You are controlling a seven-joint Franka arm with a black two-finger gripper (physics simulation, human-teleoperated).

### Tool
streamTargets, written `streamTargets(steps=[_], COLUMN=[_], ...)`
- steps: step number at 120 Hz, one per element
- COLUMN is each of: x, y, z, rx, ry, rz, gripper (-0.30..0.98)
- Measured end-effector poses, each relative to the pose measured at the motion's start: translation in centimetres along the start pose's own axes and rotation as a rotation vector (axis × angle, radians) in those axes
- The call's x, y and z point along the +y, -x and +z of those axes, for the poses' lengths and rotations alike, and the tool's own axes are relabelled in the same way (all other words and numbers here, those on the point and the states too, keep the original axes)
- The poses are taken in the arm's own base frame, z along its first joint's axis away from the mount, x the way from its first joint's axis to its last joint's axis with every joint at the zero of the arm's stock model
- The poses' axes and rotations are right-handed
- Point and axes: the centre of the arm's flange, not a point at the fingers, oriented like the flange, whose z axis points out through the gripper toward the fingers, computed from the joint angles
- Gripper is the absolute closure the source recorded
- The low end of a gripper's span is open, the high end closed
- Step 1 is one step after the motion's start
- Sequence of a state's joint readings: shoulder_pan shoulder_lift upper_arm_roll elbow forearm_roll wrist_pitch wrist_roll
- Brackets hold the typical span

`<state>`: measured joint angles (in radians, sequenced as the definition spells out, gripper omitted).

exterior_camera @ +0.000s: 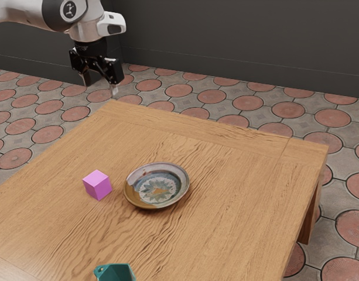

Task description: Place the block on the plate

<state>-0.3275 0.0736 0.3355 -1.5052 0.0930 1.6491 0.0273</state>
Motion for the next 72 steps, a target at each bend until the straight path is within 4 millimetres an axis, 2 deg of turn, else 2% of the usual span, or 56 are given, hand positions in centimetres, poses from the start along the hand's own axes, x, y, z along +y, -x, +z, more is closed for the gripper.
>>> streamTargets(steps=[9,14,23,37,47,58,72], x=[0.0,0.1,-0.3,-4.1,-4.3,-3.8,-3.7], y=[0.0,-0.1,-1.1,-2.7,-2.4,-2.0,-1.0], z=[0.1,1.0,5.3,13.3,18.7,23.2,26.9], rx=[-0.002,-0.019,-0.072,-0.151,-0.191,-0.2,-0.175], ry=[0.002,0.006,0.002,0.026,0.044,0.049,0.07], rz=[0.002,0.003,-0.014,-0.102,-0.119,-0.104,-0.067], gripper=[0.0,0.0,0.0,0.0,0.0,0.0,0.0])
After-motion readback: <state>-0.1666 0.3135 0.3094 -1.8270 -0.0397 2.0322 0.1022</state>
